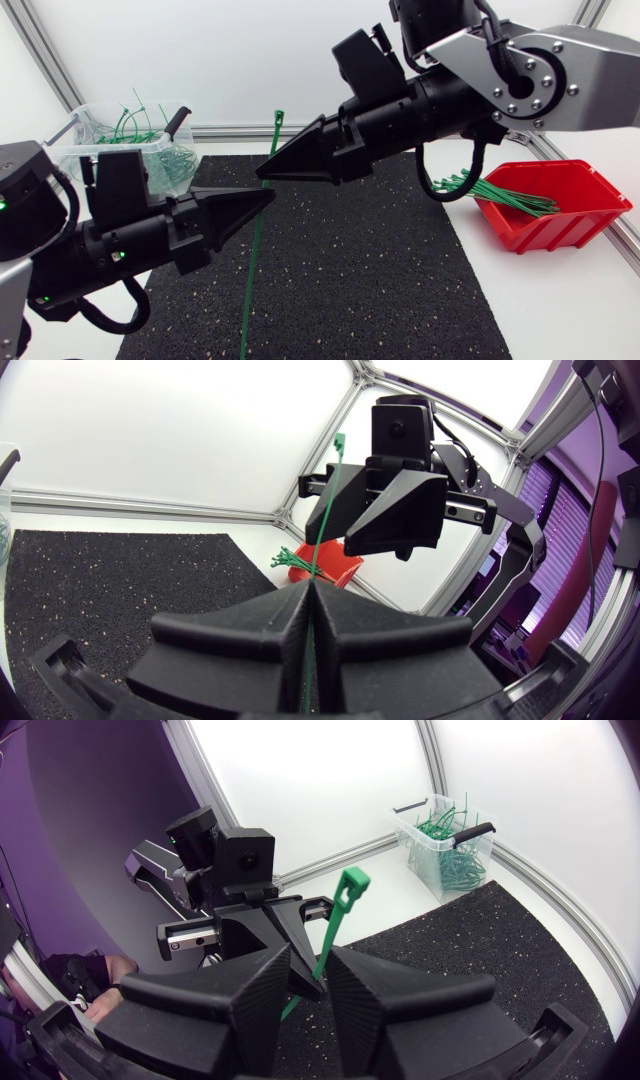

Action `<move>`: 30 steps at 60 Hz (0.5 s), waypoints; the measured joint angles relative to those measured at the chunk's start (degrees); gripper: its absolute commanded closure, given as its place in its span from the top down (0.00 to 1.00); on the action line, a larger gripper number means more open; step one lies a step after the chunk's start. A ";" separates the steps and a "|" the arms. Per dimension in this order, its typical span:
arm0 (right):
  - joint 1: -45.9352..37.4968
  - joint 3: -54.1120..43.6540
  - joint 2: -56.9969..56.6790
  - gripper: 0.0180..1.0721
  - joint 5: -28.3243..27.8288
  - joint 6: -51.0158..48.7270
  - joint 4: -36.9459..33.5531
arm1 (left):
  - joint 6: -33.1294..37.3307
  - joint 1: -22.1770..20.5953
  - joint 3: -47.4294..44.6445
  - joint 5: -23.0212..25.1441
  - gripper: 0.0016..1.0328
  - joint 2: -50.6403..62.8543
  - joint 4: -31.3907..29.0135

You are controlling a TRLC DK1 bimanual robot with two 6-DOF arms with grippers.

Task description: Take a green cable tie from the red box, thread the tail through the head to close it, then place it in the transparent bin on the left.

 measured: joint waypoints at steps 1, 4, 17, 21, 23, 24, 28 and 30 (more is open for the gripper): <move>-0.02 0.00 0.00 0.16 0.00 0.00 0.07 | 0.00 0.11 0.00 0.11 0.04 0.00 0.00; -0.02 0.00 0.00 0.14 0.09 0.00 0.11 | 0.00 0.24 0.00 0.17 0.04 0.00 0.00; 0.00 -0.48 0.00 0.05 0.87 0.00 0.37 | -0.04 1.03 0.00 1.27 0.04 0.00 -0.02; 0.13 -0.79 0.00 0.05 1.70 0.00 0.74 | -0.07 1.36 0.00 1.73 0.05 0.00 -0.11; 0.33 -0.79 0.00 0.05 2.25 0.00 0.81 | -0.20 1.77 0.00 2.51 0.09 0.17 -0.17; 0.35 -0.79 0.00 0.05 2.45 0.00 0.83 | -0.20 1.97 0.00 2.75 0.16 0.28 -0.20; 0.37 -0.79 -0.02 0.05 3.74 -0.02 0.90 | -0.20 2.89 0.00 4.15 0.31 0.79 -0.22; 0.35 -0.79 -0.02 0.05 4.15 0.00 0.90 | -0.20 3.43 0.00 4.70 0.33 1.01 -0.31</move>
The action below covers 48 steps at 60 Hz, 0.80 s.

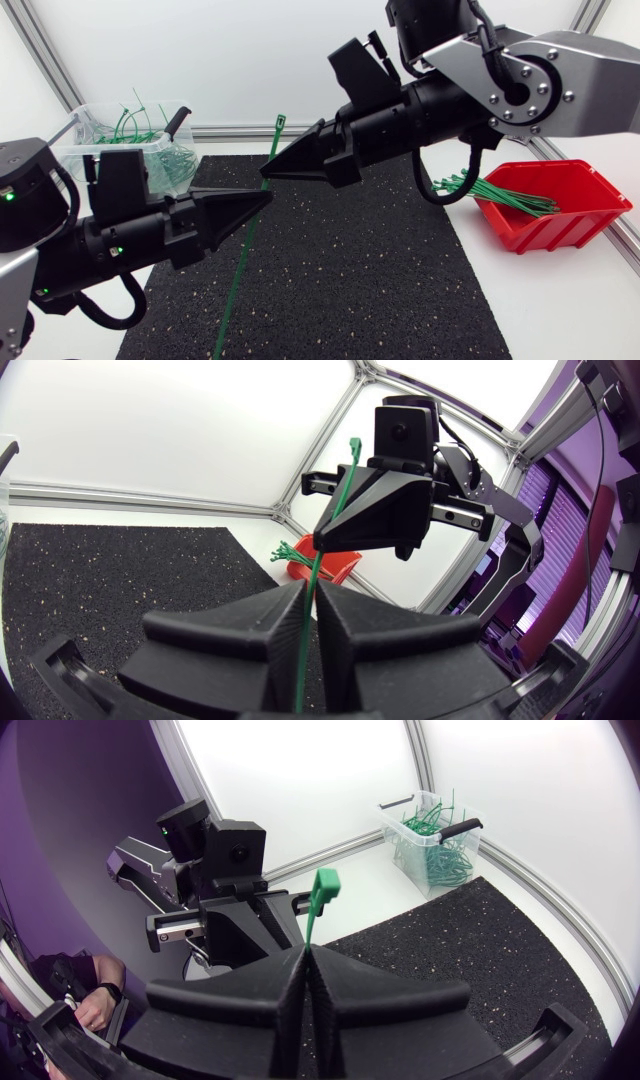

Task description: Take a green cable tie from the red box, thread the tail through the head to close it, then place it in the transparent bin on the left.

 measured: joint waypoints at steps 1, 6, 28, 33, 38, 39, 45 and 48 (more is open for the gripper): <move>0.00 0.00 0.00 0.05 0.20 0.00 0.00 | 0.00 0.24 0.00 0.28 0.34 0.09 -0.02; -0.22 0.00 0.00 0.05 1.05 0.00 -0.04 | 0.02 1.22 0.00 1.25 0.42 0.13 -0.33; -1.55 0.02 0.00 0.05 4.22 -4.50 -8.70 | 0.46 7.63 0.28 10.97 0.53 1.46 -0.35; -1.55 0.02 0.00 0.05 4.74 -6.08 -11.06 | 0.50 9.51 1.11 13.55 0.53 3.56 -0.26; -1.49 0.02 0.00 0.05 5.27 -7.56 -13.29 | 1.03 10.36 2.29 15.76 0.53 6.40 0.52; -1.46 0.02 0.00 0.05 5.35 -7.67 -13.57 | 1.20 10.40 2.47 16.04 0.53 6.93 0.81; -0.85 0.02 0.00 0.05 5.81 -9.05 -15.93 | 2.10 10.56 2.89 17.75 0.53 9.55 3.69; -0.31 0.02 0.00 0.05 6.05 -9.53 -16.55 | 2.93 10.56 2.91 18.60 0.53 10.25 4.87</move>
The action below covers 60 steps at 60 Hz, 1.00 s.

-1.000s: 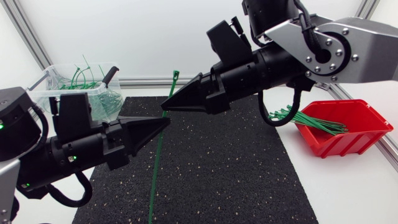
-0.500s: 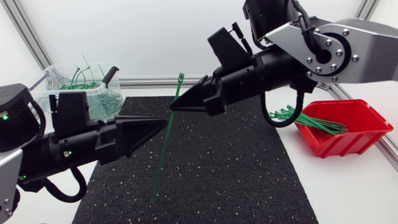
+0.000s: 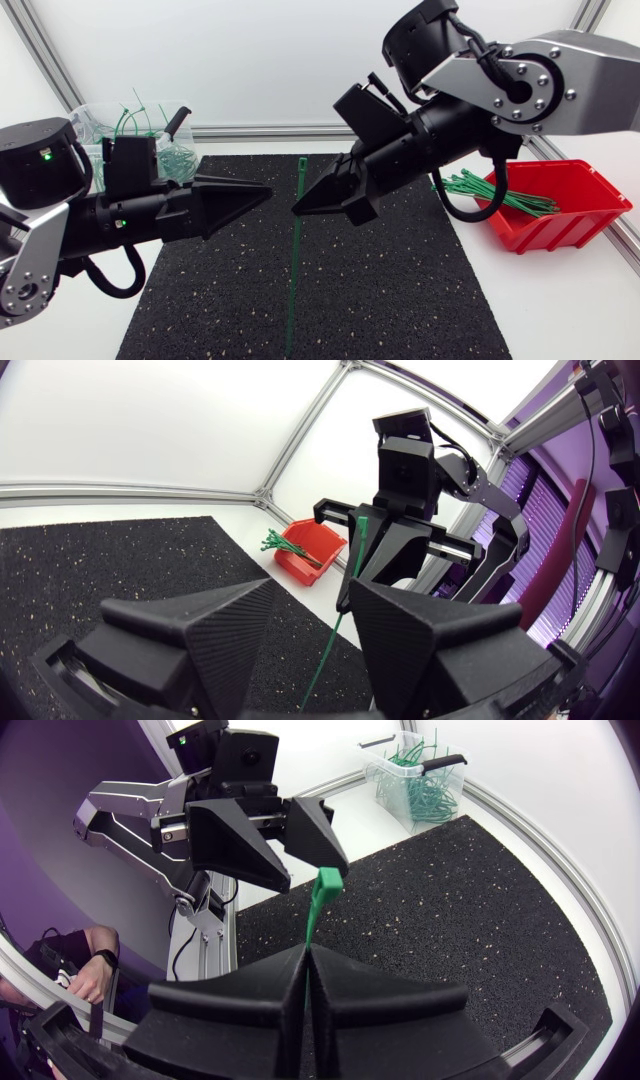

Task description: Take a green cable tie from the red box, thread the tail through the head to close it, then place it in the transparent bin on the left.

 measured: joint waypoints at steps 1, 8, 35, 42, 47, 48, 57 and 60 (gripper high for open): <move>0.11 0.00 0.02 0.05 0.00 -0.20 -0.17 | 0.39 0.00 0.04 0.42 0.53 0.20 0.20; 0.66 0.00 0.55 0.05 0.15 -0.63 -0.98 | 2.69 0.00 0.37 3.28 0.53 1.40 1.09; 0.96 1.51 4.09 0.05 0.15 -1.01 -2.58 | 8.09 0.00 4.57 12.87 0.56 4.90 -0.33; 0.96 2.62 4.11 0.05 0.15 -1.01 -2.78 | 8.07 0.39 5.01 14.67 0.56 5.81 -0.74; 0.96 2.84 4.11 0.05 0.13 -1.03 -2.97 | 8.09 0.81 5.18 15.17 0.56 6.51 -0.77; 0.98 2.84 4.11 0.05 0.13 -1.03 -3.04 | 8.09 0.90 5.31 15.23 0.56 6.71 -0.79; 1.03 2.84 4.09 0.05 -0.09 -1.31 -3.41 | 8.46 1.57 6.60 15.43 0.56 7.72 -0.79; 1.03 2.84 4.09 0.05 -0.11 -1.44 -3.41 | 9.46 1.62 7.15 15.43 0.56 8.28 -0.77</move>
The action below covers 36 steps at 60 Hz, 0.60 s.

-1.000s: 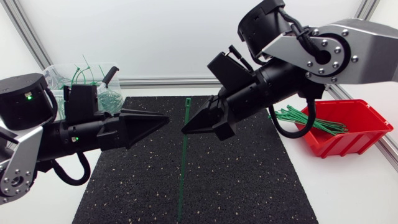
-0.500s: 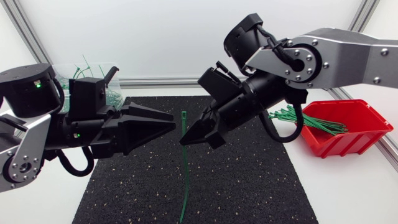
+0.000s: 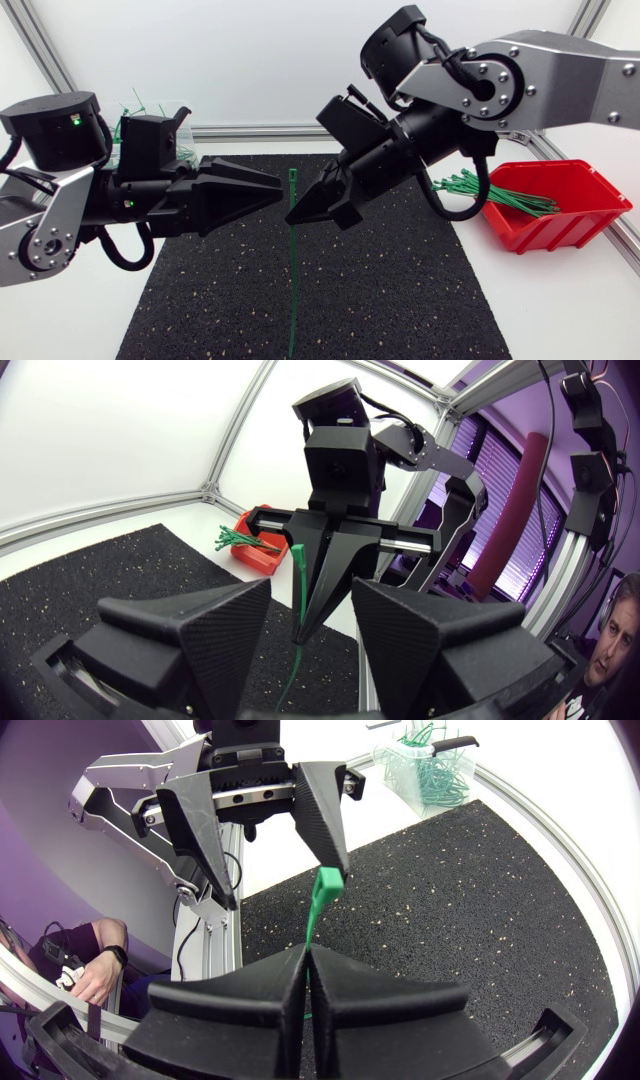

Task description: Take a green cable tie from the red box, thread the tail through the head to close it, then place it in the transparent bin on the left.

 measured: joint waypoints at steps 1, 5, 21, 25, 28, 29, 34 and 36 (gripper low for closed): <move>0.00 0.00 0.02 0.05 0.00 0.00 0.00 | 0.26 0.00 0.17 0.02 0.56 0.17 0.00; 0.00 0.00 0.00 0.05 0.00 0.00 0.00 | 1.25 0.00 0.72 0.59 0.56 1.18 0.04; 0.11 0.00 0.00 0.05 -0.02 0.00 -0.02 | 2.03 0.00 4.33 4.33 0.55 6.71 -3.04; 0.17 0.00 0.00 0.05 -0.02 0.00 -0.02 | 2.08 0.00 4.46 4.92 0.55 7.13 -3.45; 0.37 0.00 0.00 0.05 0.00 0.00 -0.02 | 2.58 0.00 4.46 5.40 0.55 7.21 -3.63; 0.39 0.00 0.00 0.05 -0.02 0.00 -0.02 | 2.95 0.00 4.46 5.46 0.55 7.21 -3.63; 0.70 0.00 0.00 0.05 -0.02 0.00 0.00 | 4.70 0.00 4.46 5.66 0.51 7.21 -3.63; 0.74 0.00 0.00 0.05 -0.02 0.00 0.00 | 5.31 -0.02 4.46 5.77 0.51 7.21 -3.63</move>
